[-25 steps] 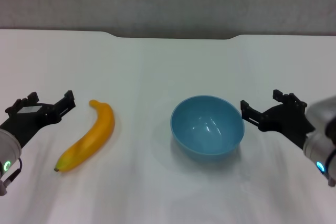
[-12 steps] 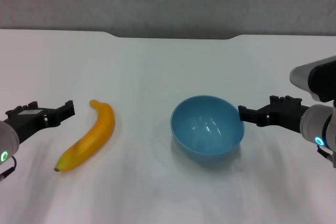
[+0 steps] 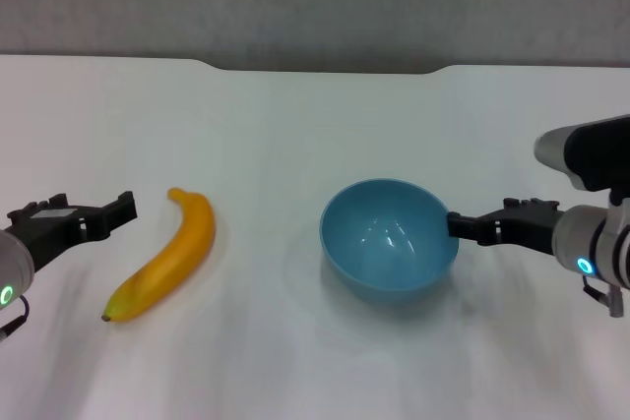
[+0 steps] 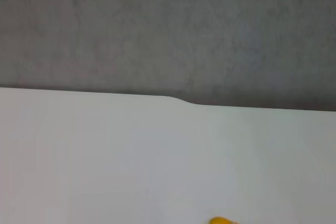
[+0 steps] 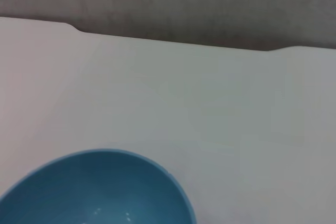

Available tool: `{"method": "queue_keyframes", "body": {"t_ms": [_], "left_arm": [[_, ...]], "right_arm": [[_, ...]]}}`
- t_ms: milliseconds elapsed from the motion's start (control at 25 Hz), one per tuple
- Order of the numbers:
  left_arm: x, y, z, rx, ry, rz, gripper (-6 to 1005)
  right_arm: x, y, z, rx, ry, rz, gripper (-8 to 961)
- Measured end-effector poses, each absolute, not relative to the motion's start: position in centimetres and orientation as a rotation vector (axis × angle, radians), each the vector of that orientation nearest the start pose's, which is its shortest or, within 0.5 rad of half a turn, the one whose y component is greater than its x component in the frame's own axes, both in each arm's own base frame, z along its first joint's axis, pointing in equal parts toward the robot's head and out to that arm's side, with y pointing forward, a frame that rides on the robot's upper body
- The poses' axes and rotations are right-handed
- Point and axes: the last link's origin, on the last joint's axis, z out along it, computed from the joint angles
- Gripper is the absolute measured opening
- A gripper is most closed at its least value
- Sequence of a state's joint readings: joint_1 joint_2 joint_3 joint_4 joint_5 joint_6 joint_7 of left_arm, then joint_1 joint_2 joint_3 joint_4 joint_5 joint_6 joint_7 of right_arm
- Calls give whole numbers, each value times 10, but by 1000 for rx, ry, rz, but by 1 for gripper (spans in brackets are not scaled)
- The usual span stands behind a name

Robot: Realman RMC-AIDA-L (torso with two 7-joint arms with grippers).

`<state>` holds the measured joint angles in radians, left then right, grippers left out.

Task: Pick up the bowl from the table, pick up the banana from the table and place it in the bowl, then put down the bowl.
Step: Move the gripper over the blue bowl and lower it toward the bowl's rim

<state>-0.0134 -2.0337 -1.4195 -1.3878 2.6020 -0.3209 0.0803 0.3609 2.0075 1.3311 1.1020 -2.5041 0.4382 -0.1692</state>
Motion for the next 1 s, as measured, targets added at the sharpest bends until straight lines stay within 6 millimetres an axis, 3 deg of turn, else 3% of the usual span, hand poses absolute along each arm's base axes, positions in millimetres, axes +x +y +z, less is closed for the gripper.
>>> {"method": "queue_keyframes", "body": {"t_ms": [240, 600, 1000], "left_arm": [[-283, 331, 14, -1753, -1093, -335, 907], [-283, 332, 12, -1759, -1094, -334, 907], [-282, 333, 11, -1760, -1090, -339, 908]], "right_arm": [[242, 379, -49, -2082, 1003, 148, 906], [256, 386, -59, -2082, 1038, 87, 904], [244, 393, -72, -2135, 974, 70, 904]]}}
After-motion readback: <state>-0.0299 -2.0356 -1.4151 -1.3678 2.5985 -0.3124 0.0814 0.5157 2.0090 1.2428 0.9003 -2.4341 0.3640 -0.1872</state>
